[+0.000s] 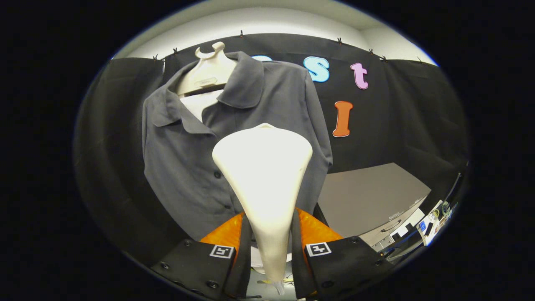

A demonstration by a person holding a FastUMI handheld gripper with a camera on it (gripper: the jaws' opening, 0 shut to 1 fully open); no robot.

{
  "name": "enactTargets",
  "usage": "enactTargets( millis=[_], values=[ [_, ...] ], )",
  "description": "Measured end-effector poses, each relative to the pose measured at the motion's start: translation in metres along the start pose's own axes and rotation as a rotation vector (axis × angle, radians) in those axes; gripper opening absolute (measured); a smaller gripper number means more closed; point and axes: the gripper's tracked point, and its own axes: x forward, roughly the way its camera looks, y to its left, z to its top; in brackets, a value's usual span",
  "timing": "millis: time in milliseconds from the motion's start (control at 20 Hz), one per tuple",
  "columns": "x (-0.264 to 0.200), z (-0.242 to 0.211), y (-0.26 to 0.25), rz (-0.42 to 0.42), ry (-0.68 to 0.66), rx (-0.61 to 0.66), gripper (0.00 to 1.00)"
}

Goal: Iron the clothes twice with a garment steamer, once on the left side and once on the right side.

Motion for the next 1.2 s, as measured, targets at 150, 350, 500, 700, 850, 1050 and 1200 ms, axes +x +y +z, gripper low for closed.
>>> enactTargets(
  millis=[150, 350, 500, 700, 850, 1050, 1200],
  values=[
    [-0.007, 0.018, 0.021, 0.012, -0.027, -0.013, 0.49],
    [-0.015, 0.029, 0.052, 0.037, -0.047, -0.023, 0.49],
    [-0.014, 0.034, 0.078, 0.062, -0.053, -0.038, 0.49],
    [-0.010, 0.036, 0.109, 0.089, -0.055, -0.058, 0.49],
    [-0.001, 0.033, 0.127, 0.106, -0.044, -0.075, 0.49],
    [0.018, 0.025, 0.139, 0.097, -0.024, -0.085, 0.49],
    [0.036, 0.013, 0.141, 0.089, 0.003, -0.084, 0.49]
  ],
)
